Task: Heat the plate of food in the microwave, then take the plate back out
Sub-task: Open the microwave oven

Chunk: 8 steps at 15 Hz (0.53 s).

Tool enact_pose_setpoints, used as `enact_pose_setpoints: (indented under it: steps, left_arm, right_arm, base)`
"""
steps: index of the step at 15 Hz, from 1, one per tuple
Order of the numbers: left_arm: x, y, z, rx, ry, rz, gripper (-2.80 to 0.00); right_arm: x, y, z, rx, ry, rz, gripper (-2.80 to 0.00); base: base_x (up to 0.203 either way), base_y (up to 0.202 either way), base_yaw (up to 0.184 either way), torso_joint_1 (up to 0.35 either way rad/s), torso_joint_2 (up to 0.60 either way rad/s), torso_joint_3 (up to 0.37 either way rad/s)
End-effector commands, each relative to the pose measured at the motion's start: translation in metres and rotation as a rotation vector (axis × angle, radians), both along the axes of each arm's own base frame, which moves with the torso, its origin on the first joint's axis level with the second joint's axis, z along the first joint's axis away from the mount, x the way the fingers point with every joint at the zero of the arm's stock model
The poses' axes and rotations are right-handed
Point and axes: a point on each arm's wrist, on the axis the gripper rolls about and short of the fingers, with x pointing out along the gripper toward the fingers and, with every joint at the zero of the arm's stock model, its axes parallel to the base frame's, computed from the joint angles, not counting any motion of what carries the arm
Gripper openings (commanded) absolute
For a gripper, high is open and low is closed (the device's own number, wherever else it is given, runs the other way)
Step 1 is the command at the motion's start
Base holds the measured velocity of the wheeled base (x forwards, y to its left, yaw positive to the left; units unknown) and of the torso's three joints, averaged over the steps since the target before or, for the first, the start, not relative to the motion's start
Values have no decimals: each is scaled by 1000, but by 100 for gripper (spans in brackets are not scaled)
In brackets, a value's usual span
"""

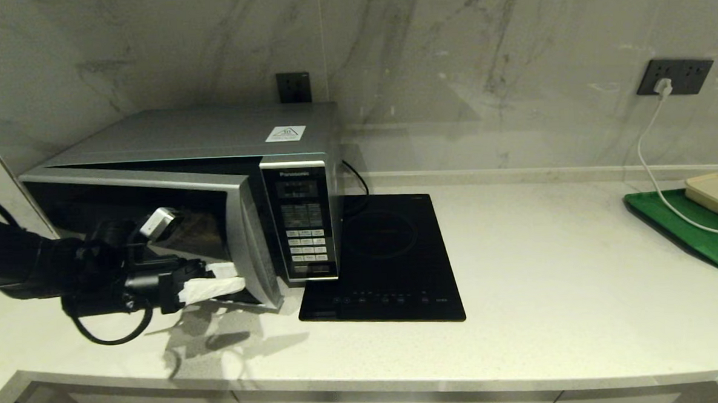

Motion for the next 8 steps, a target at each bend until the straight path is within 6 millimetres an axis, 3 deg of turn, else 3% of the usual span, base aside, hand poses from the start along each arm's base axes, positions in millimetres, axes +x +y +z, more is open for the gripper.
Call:
enact_pose_setpoints:
  steps: [1,5,8]
  left_arm:
    - [-38,20,7,-40,64,70,0]
    - [-40,40,-1,59,62,175,0]
    - [-74,58,22,87,-18,278,0]
  right_arm:
    - [0,0,0,0,2,0,-280]
    - [0,0,0,0,1,0,-280]
    - [0,0,0,0,2,0,-280]
  base:
    - [0,0,0,0,0,0]
    - [0,0,0,0,0,0]
    - [0,0,0,0,0,0]
